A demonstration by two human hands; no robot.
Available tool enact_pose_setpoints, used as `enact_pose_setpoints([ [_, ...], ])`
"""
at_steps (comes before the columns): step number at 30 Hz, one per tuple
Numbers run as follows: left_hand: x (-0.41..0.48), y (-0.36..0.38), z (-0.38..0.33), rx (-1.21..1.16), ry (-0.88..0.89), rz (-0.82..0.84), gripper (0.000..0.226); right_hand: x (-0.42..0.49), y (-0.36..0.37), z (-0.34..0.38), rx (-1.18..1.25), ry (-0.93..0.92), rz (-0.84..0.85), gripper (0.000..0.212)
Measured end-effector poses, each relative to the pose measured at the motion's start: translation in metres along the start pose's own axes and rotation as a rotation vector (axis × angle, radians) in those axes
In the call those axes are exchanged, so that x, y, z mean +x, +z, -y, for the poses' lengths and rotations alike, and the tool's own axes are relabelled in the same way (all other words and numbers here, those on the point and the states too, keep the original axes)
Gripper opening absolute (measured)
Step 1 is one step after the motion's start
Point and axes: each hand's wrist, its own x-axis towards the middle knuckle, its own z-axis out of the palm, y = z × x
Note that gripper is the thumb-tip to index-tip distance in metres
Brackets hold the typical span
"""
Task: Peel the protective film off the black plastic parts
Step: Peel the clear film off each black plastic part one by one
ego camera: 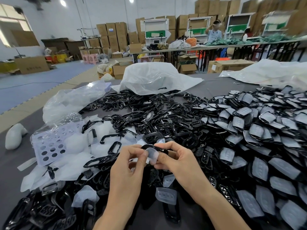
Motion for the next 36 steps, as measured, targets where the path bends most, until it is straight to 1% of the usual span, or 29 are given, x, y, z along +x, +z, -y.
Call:
enact_pose_setpoints([
  [5, 0.0, 0.004, -0.001, 0.047, 0.023, -0.022, 0.018, 0.0, 0.002, -0.003, 0.014, -0.029, 0.037, 0.015],
  [6, 0.0, 0.004, -0.002, 0.039, 0.008, -0.027, 0.019, 0.0, 0.003, -0.002, 0.029, -0.036, 0.045, 0.011],
  [8, 0.001, 0.004, -0.003, -0.015, -0.05, -0.028, 0.016, 0.001, 0.004, -0.003, 0.045, -0.044, 0.057, 0.015],
  [10, 0.002, 0.003, -0.001, -0.075, -0.109, -0.027, 0.014, 0.002, 0.003, -0.006, -0.008, -0.052, 0.036, 0.015],
  [13, 0.003, 0.004, -0.001, -0.128, -0.139, 0.046, 0.027, 0.004, -0.001, -0.011, -0.095, -0.077, -0.043, 0.02],
  [16, 0.002, 0.005, -0.005, -0.11, -0.118, 0.126, 0.032, 0.004, -0.004, -0.009, -0.074, -0.076, -0.073, 0.014],
  [21, 0.002, 0.001, -0.009, -0.121, -0.108, 0.154, 0.027, 0.004, -0.003, -0.01, -0.052, -0.064, -0.051, 0.012],
  [24, 0.003, -0.001, -0.011, -0.108, -0.094, 0.172, 0.03, 0.004, -0.002, -0.008, -0.034, -0.055, -0.05, 0.013],
  [27, 0.004, -0.001, -0.008, -0.091, -0.103, 0.179, 0.026, 0.003, -0.002, -0.007, -0.025, -0.059, -0.045, 0.017],
  [33, 0.007, -0.003, -0.001, -0.09, -0.129, 0.175, 0.007, -0.001, 0.007, -0.01, -0.075, -0.076, 0.031, 0.017],
  [34, 0.007, -0.003, -0.001, -0.086, -0.133, 0.179, 0.005, -0.001, 0.007, -0.011, -0.099, -0.079, 0.029, 0.015],
  [36, 0.006, -0.003, -0.001, -0.069, -0.131, 0.182, 0.008, 0.0, 0.007, -0.012, -0.141, -0.09, 0.022, 0.015],
])
